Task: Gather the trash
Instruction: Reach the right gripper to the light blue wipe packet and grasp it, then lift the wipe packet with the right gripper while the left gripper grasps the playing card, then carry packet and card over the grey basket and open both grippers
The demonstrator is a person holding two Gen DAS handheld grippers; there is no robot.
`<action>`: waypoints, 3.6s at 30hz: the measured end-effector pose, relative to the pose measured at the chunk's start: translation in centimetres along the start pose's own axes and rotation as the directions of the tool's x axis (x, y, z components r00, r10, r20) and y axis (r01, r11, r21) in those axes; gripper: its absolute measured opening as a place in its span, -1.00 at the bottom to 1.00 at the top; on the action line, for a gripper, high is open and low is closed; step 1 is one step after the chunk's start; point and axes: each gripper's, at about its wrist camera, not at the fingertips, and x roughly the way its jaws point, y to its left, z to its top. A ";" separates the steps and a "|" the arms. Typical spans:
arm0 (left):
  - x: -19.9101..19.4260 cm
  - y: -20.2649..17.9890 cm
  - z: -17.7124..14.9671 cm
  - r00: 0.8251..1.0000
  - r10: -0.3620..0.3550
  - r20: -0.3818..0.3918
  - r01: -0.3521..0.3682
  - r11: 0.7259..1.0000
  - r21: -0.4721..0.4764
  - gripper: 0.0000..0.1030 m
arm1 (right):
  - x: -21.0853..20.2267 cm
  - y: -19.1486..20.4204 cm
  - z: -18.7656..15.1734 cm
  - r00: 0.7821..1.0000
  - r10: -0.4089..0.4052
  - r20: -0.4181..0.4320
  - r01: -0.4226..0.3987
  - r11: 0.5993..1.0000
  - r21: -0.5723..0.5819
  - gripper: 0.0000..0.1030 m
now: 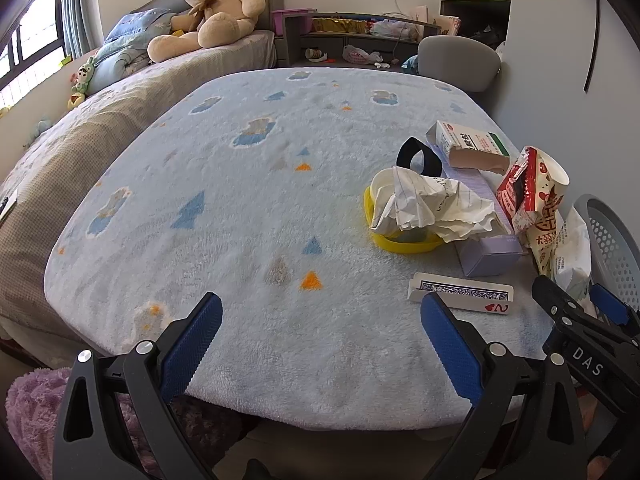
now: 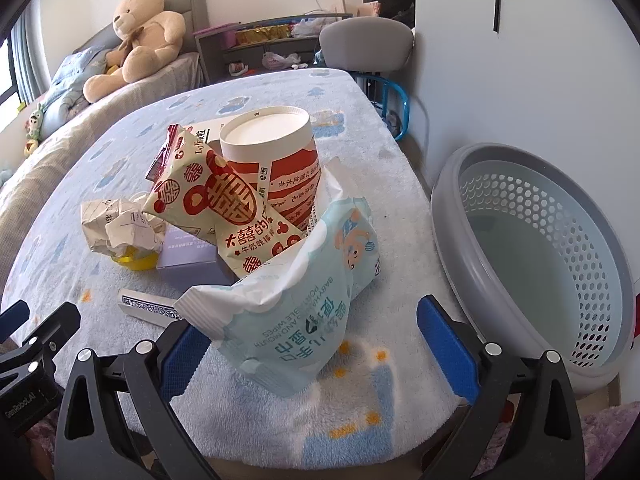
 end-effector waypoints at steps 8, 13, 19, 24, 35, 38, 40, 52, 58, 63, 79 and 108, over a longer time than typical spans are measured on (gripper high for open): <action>-0.2 -0.4 -0.3 1.000 -0.029 0.001 0.029 1.000 0.003 0.85 | -0.2 -0.1 -0.3 1.000 0.016 0.010 -0.016 1.000 -0.009 0.11; -0.6 -1.0 -0.6 0.998 -0.060 -0.001 0.060 0.998 0.013 0.85 | -1.6 -0.7 -0.8 0.999 0.039 0.035 -0.038 0.999 -0.011 0.00; -0.8 -1.9 -0.9 0.995 -0.099 -0.007 0.099 0.995 0.013 0.85 | -3.6 -1.8 -1.2 0.996 0.061 0.063 -0.060 0.998 -0.009 -0.01; -1.2 -3.0 -1.3 0.993 -0.118 -0.007 0.118 0.993 0.023 0.85 | -5.4 -2.8 -1.7 0.994 0.089 0.068 -0.089 0.996 -0.007 -0.01; -0.2 -5.9 -1.3 0.986 -0.158 -0.053 0.161 0.985 0.064 0.85 | -7.8 -5.2 -2.6 0.989 0.130 0.072 -0.132 0.991 0.020 -0.01; 0.1 -7.3 -1.1 0.987 -0.153 -0.059 0.158 0.983 0.089 0.85 | -7.9 -5.7 -2.5 0.987 0.145 0.075 -0.148 0.989 0.031 -0.01; 0.3 -8.0 -0.9 0.986 -0.155 -0.057 0.160 0.982 0.104 0.85 | -8.0 -6.1 -2.5 0.985 0.154 0.078 -0.157 0.987 0.040 -0.01; 3.2 -9.0 -0.3 0.989 -0.122 -0.083 0.131 0.984 0.117 0.85 | -8.2 -7.3 -2.3 0.974 0.210 0.085 -0.216 0.974 0.067 -0.01; 4.4 -9.3 -0.1 0.988 -0.117 -0.104 0.131 0.982 0.139 0.85 | -7.9 -7.5 -2.1 0.971 0.225 0.083 -0.231 0.970 0.079 -0.01; 4.6 -9.2 0.0 0.988 -0.126 -0.091 0.138 0.981 0.135 0.84 | -7.8 -7.8 -2.1 0.970 0.229 0.081 -0.236 0.968 0.087 -0.01; 1.7 -8.1 -1.2 0.986 -0.154 -0.064 0.162 0.978 0.128 0.63 | -7.5 -7.7 -2.2 0.976 0.207 0.072 -0.213 0.973 0.086 -0.01; -5.3 -24.0 2.8 0.945 -0.326 0.019 0.303 0.896 0.323 0.63 | -9.7 -20.5 0.4 0.998 0.038 0.049 -0.045 0.987 0.153 -0.01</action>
